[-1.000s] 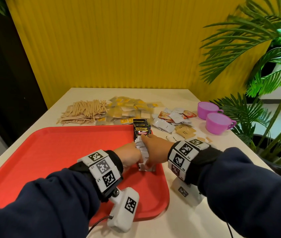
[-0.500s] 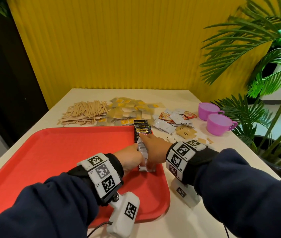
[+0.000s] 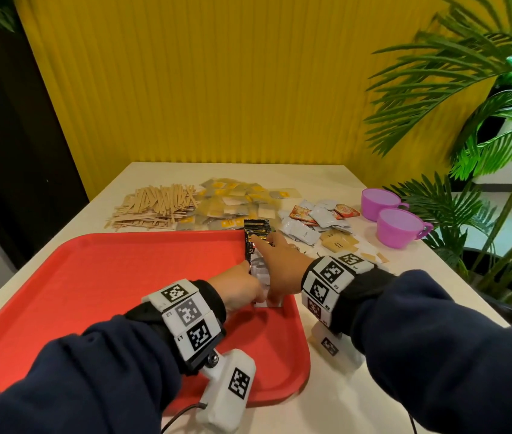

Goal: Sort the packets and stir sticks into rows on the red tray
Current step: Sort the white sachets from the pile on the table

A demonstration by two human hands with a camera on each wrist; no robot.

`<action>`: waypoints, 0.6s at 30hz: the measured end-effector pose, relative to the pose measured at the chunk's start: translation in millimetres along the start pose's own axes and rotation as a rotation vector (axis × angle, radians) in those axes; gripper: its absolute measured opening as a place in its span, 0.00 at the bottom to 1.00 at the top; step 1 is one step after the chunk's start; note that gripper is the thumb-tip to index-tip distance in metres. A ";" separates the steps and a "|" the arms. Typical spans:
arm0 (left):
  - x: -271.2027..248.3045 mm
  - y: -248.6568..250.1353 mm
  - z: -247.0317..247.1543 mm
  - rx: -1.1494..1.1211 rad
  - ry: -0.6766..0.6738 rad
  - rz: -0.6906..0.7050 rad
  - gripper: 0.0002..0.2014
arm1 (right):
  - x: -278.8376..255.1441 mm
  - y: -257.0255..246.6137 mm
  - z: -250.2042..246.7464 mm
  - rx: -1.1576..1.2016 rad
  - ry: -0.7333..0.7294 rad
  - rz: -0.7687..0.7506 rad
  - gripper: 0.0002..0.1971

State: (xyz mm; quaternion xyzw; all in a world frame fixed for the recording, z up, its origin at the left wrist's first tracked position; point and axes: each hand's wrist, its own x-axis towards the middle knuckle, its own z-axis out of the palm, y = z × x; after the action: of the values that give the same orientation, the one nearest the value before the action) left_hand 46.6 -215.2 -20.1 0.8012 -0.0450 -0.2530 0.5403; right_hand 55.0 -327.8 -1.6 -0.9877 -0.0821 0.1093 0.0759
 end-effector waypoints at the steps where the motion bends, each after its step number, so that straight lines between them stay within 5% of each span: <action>1: 1.8 -1.6 -0.7 -0.013 0.016 -0.015 0.36 | -1.4 1.0 0.8 0.016 -0.007 0.014 0.63; 11: 3.8 -4.9 1.8 -0.103 0.001 -0.053 0.19 | -14.7 6.2 5.9 0.056 -0.105 0.059 0.51; 18: -1.9 1.3 9.2 -0.185 -0.012 -0.001 0.31 | -18.9 2.2 11.7 -0.014 -0.104 0.015 0.60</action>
State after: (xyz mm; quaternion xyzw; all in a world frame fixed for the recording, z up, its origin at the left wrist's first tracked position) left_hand 41.0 -222.7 -21.0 0.7465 -0.0243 -0.2613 0.6115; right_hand 34.4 -331.8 -9.4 -0.9818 -0.0792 0.1605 0.0640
